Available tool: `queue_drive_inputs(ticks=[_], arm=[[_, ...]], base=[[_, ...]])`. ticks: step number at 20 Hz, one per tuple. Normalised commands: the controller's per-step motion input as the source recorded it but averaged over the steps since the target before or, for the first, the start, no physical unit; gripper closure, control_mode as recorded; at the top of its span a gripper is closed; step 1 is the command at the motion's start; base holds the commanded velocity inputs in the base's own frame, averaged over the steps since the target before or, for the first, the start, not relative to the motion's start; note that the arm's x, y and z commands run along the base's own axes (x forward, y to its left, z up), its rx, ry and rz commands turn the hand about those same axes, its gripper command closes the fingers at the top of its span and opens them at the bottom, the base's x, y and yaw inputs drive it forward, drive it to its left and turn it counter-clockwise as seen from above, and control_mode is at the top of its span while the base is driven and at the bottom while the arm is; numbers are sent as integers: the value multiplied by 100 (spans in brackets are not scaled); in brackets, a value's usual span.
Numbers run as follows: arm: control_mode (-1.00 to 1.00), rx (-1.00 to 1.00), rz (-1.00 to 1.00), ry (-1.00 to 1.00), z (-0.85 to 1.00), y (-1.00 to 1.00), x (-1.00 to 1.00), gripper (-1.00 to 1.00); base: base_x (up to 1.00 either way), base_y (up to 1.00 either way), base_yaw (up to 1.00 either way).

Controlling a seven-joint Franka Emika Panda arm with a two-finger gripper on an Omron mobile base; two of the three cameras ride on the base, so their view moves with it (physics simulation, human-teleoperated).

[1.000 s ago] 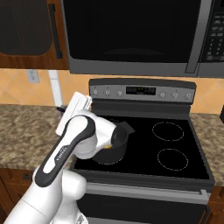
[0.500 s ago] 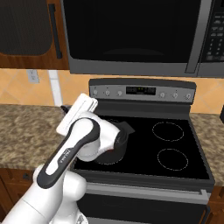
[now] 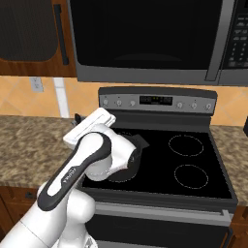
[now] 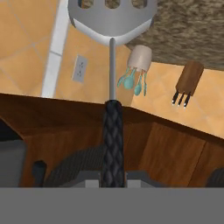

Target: Put the avocado and corn in the pot. Retrieve the spatula and lightly stir the vegetables in the pot.

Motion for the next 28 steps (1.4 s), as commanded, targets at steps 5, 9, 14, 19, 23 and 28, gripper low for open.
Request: queue_drive_inputs(ticks=[5,9,14,19,23,28], arm=[[-100,0,-9,2,0,-15,7,100],[-100,0,-11,6,12,-49,3,100],[-100,0,-8,3,3,-40,4,100],[-100,-7,-7,8,-14,-47,29,100],[-100,-10,-7,14,-22,-54,23,100],[-100,-13,1,17,-31,-44,41,100]], base=[[0,0,0],[0,0,0],[0,0,0],[0,0,0],[0,0,0],[0,0,0]])
